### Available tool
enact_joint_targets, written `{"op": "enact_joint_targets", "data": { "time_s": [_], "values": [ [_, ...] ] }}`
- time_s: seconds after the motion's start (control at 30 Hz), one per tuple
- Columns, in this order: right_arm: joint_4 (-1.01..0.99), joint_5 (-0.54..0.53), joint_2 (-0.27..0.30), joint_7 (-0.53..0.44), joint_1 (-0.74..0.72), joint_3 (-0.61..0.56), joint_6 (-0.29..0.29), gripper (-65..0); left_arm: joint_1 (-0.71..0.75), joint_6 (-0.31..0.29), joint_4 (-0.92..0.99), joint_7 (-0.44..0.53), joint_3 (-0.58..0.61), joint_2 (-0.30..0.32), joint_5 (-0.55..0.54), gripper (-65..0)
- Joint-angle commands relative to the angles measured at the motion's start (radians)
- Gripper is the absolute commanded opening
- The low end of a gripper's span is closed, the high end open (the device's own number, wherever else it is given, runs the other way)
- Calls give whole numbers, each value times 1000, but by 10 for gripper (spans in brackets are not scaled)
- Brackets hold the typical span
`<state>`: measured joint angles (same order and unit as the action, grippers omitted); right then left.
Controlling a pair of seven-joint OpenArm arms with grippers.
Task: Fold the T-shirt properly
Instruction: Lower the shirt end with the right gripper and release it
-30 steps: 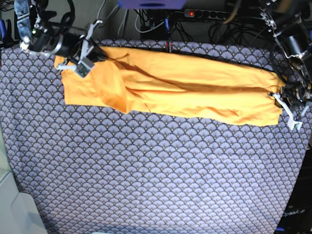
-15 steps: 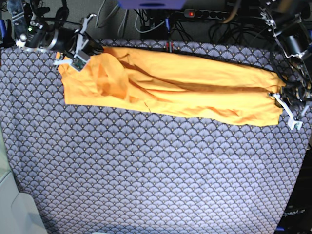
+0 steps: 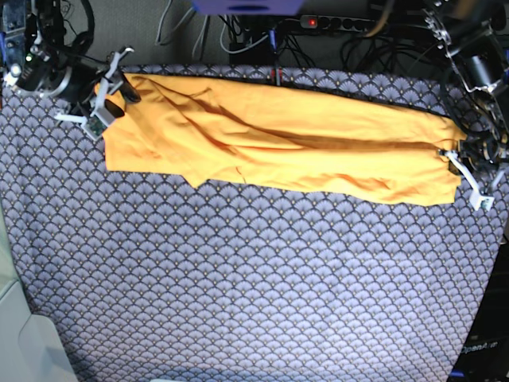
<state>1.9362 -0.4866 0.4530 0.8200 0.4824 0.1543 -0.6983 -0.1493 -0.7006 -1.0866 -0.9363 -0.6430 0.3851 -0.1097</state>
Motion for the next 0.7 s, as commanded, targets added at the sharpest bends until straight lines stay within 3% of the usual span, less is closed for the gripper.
{"op": "enact_joint_targets", "data": {
  "time_s": [0.0,0.13,0.3,0.43,0.67],
  "values": [
    [15,-19,13,-21,-4,6,0,-381,4,2,0,-48,-1,12,34,-650],
    [15,-17,13,-23,-4,9,0,-380,3,2,0,-48,-1,12,34,-650],
    [16,-24,5,-17,-20,127,0,-380,1,2,0,-48,-1,13,34,-650],
    [18,-25,5,49,-60,193,0,-380,-2,2,-2,-48,1,13,34,-650],
    [21,-96,-59,120,-87,149,0,-377,-3,2,-2,-48,1,28,28,-650]
  ]
}}
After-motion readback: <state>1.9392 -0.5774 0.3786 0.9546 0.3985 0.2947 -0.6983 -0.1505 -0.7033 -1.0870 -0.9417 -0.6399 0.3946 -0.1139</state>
